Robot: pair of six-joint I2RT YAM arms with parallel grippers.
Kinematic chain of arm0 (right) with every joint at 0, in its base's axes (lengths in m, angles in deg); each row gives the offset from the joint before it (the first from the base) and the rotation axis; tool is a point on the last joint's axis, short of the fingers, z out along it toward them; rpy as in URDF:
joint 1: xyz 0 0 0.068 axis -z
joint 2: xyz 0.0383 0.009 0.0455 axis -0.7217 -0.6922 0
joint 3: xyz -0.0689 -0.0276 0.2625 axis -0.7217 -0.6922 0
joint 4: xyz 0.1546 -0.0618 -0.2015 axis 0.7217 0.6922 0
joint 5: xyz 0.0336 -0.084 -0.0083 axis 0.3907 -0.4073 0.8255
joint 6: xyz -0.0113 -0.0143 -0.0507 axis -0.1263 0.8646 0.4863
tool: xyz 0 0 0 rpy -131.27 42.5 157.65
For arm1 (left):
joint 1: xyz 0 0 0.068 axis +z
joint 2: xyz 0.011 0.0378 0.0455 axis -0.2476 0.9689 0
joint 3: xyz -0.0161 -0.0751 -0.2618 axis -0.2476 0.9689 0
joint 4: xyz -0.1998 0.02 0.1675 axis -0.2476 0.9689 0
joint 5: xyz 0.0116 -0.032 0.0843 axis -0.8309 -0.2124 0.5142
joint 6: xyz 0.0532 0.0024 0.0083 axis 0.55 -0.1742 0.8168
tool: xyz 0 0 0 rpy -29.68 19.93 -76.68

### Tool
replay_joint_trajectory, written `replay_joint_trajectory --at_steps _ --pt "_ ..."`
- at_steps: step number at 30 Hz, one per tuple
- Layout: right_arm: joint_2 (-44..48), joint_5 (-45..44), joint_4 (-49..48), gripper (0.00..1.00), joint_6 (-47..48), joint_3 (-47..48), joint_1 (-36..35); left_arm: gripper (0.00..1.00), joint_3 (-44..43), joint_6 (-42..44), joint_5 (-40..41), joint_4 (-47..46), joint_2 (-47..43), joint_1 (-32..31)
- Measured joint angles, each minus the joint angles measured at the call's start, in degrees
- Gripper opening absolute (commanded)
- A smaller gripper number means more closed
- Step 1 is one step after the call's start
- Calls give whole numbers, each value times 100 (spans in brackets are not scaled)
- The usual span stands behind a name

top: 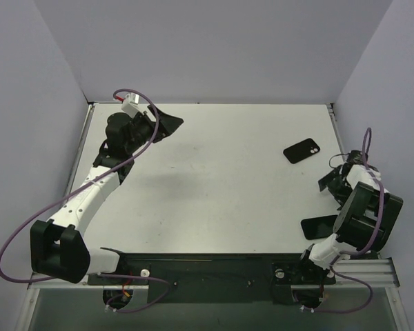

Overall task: Take the phone out of the phone case
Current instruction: Adjust the phone at the corner of the board.

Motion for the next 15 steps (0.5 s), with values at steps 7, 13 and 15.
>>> replay_joint_trajectory --at_steps 7,13,15 --pt "-133 140 76 87 219 619 -1255 79 4 -2 -2 -2 0 -2" --pt "562 -249 422 90 -175 592 -1176 79 7 0 -2 -4 0 -2" --pt "903 -273 444 91 -439 415 -822 79 7 0 -2 -4 0 -2"
